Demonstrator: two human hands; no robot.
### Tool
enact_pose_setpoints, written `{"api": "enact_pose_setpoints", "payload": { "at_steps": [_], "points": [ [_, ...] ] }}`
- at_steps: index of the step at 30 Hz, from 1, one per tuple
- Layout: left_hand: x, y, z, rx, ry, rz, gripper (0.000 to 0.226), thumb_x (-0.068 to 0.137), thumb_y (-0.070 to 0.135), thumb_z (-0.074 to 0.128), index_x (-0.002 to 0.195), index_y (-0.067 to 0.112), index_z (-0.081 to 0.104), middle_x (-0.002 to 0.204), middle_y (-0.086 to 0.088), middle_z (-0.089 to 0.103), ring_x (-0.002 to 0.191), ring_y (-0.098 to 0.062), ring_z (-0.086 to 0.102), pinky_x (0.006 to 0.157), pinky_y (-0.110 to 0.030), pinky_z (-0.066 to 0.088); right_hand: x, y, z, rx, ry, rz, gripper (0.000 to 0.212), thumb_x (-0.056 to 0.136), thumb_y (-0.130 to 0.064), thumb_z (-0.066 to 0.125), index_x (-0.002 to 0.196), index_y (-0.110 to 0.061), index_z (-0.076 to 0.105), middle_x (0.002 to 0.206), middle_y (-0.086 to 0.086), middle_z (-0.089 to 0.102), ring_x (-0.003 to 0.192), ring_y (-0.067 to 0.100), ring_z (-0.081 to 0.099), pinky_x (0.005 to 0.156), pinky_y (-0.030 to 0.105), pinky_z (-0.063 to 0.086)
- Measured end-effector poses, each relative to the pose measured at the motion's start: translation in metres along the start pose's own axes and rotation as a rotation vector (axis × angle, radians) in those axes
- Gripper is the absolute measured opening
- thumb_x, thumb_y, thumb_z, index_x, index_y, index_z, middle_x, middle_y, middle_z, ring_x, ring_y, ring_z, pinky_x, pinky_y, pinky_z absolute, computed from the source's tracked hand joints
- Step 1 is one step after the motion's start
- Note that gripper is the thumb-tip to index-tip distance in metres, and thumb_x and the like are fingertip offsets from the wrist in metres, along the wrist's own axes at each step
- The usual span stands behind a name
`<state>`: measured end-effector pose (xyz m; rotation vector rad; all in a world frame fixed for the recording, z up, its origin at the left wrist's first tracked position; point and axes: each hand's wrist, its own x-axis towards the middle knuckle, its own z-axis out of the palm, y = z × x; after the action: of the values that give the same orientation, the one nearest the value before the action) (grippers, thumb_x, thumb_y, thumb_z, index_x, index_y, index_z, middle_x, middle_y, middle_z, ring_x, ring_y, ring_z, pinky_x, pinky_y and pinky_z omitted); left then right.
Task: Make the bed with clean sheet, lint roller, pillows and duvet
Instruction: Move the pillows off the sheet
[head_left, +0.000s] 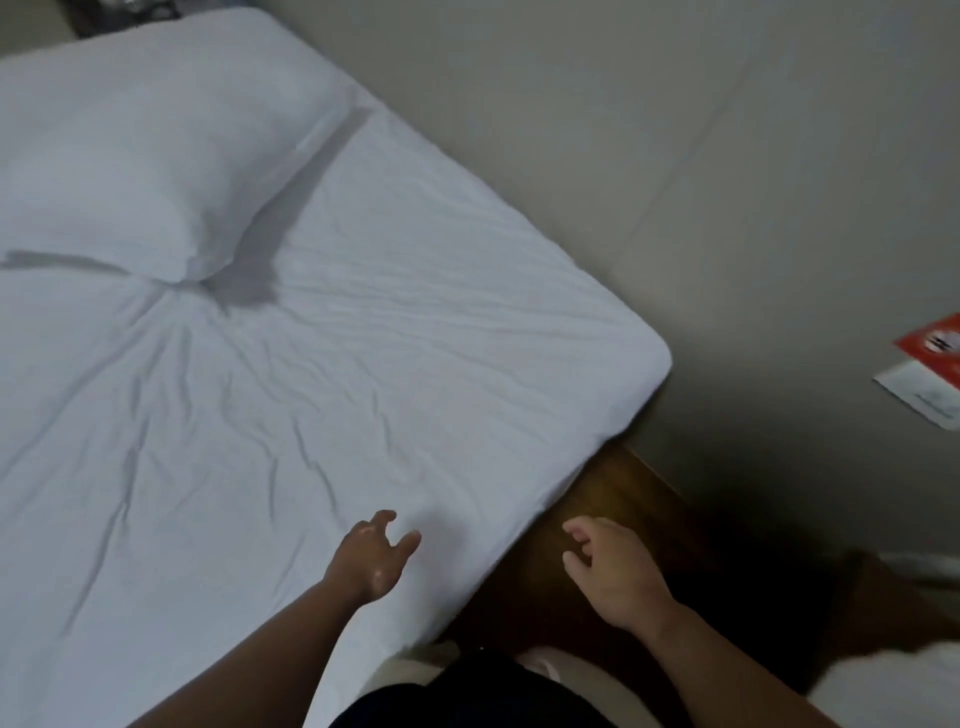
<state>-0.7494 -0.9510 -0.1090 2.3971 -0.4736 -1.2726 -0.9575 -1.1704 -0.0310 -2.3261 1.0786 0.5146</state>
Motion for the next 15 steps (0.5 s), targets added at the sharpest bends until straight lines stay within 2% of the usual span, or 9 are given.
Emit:
{"api": "enact_pose_setpoints", "payload": {
  "at_steps": [5, 8, 10, 15],
  "points": [
    [0.014, -0.036, -0.052, -0.147, 0.111, -0.156, 0.067, 0.096, 0.058, 0.047, 0.15, 0.021, 0.035, 0.134, -0.012, 0.055, 0.126, -0.023, 0.052, 0.104, -0.032, 0.038, 0.079, -0.062, -0.016, -0.09, -0.098, -0.167, 0.039, 0.094, -0.03, 0.063, 0.132, -0.028, 0.059, 0.123, -0.009, 0.062, 0.103, 0.004, 0.059, 0.093, 0.02, 0.048],
    [0.022, -0.049, -0.077, -0.247, 0.204, -0.257, 0.067, 0.097, 0.055, 0.049, 0.151, 0.017, 0.034, 0.13, -0.012, 0.06, 0.128, -0.025, 0.051, 0.103, -0.032, 0.037, 0.125, -0.103, -0.028, -0.134, -0.128, -0.254, 0.041, 0.094, -0.031, 0.064, 0.134, -0.027, 0.057, 0.12, -0.008, 0.062, 0.098, 0.005, 0.059, 0.091, 0.021, 0.048],
    [0.032, -0.055, -0.095, -0.332, 0.275, -0.318, 0.067, 0.098, 0.051, 0.05, 0.151, 0.014, 0.034, 0.125, -0.013, 0.064, 0.128, -0.027, 0.051, 0.102, -0.032, 0.036, 0.166, -0.138, -0.033, -0.174, -0.145, -0.32, 0.046, 0.092, -0.031, 0.066, 0.136, -0.026, 0.055, 0.122, -0.006, 0.062, 0.098, 0.007, 0.061, 0.092, 0.025, 0.05],
    [0.08, -0.052, -0.149, -0.496, 0.457, -0.393, 0.069, 0.095, 0.053, 0.055, 0.15, 0.017, 0.036, 0.136, -0.016, 0.057, 0.127, -0.029, 0.053, 0.103, -0.035, 0.039, 0.274, -0.24, -0.024, -0.185, -0.206, -0.449, 0.052, 0.09, -0.033, 0.069, 0.138, -0.025, 0.052, 0.128, -0.003, 0.062, 0.103, 0.013, 0.063, 0.095, 0.031, 0.05]
  ]
}}
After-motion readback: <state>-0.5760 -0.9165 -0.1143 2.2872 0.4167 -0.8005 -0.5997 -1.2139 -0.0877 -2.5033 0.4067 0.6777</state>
